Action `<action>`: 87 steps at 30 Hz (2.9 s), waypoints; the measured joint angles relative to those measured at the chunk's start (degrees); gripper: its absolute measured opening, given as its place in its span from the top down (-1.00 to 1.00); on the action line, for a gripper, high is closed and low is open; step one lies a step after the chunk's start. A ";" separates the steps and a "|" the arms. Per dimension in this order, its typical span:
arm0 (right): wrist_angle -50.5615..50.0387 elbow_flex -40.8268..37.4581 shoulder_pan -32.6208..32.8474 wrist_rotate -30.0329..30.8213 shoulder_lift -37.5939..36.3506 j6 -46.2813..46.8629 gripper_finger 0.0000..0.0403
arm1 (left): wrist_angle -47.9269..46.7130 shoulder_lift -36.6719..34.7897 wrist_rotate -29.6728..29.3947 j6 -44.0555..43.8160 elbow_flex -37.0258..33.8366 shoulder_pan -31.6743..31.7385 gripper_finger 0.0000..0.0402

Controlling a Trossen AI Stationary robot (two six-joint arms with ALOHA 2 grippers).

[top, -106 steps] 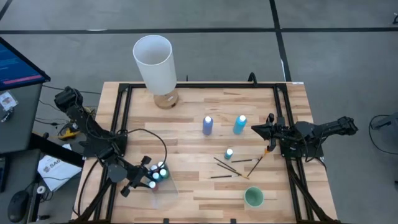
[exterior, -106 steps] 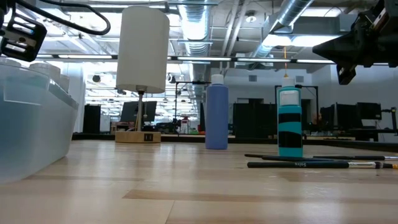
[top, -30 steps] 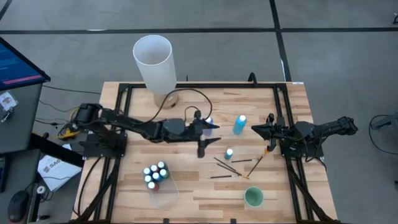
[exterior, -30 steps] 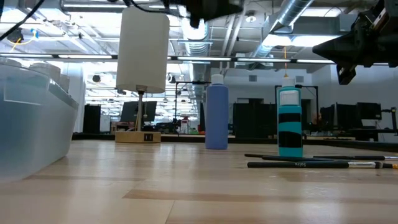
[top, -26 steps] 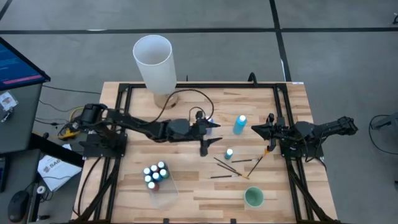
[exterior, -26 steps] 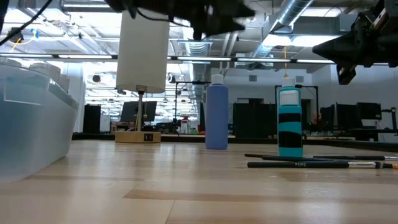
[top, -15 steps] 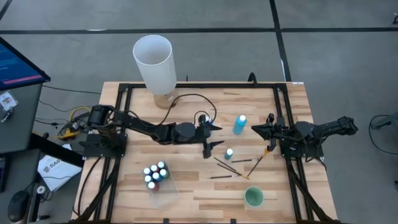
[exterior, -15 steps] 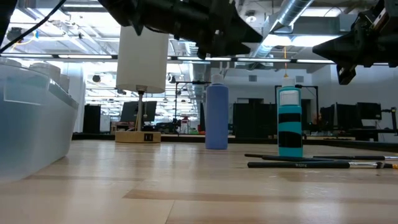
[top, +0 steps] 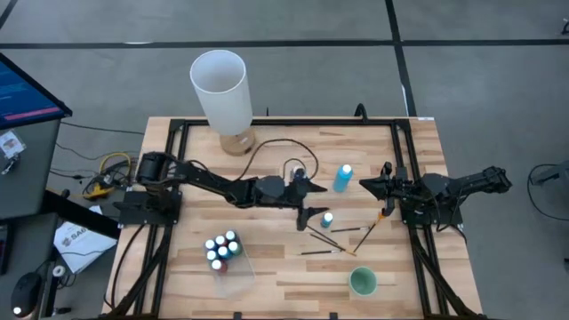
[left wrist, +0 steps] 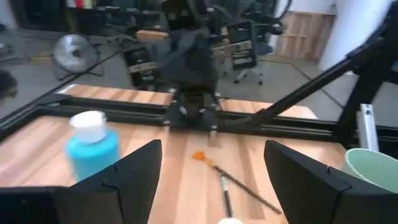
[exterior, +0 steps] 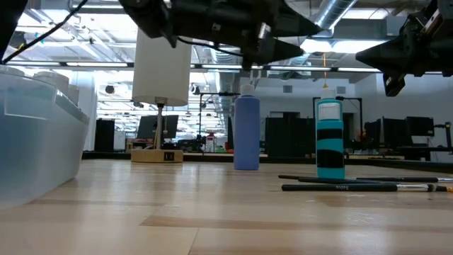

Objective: Pick & Place Paint Supplies
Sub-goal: Put the light blue paint bottle into the transparent bin

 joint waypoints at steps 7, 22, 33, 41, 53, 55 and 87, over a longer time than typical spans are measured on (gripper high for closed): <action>0.03 0.00 0.02 0.00 0.01 -0.01 0.96 | -5.46 7.05 2.96 0.23 6.01 -0.01 -0.35; 0.02 0.00 0.00 0.00 0.00 -0.02 0.96 | -6.80 12.06 1.93 3.65 7.12 -0.11 -0.35; 0.02 0.00 0.02 -0.02 0.00 0.00 0.96 | -8.76 12.17 4.85 3.68 7.15 -0.42 -0.35; 0.02 0.00 0.02 -0.01 0.00 -0.02 0.96 | -8.76 12.17 5.16 5.05 7.15 -0.19 -0.35; 0.02 0.00 0.02 -0.02 0.00 0.00 0.96 | -8.94 11.07 3.10 5.01 7.01 0.58 -0.35; 0.02 0.00 0.02 0.00 0.00 -0.01 0.96 | -9.36 10.43 3.13 6.09 7.04 0.38 -0.35; 0.02 0.00 0.02 0.00 0.02 0.00 0.96 | -11.09 11.96 5.47 9.58 7.06 0.04 -0.35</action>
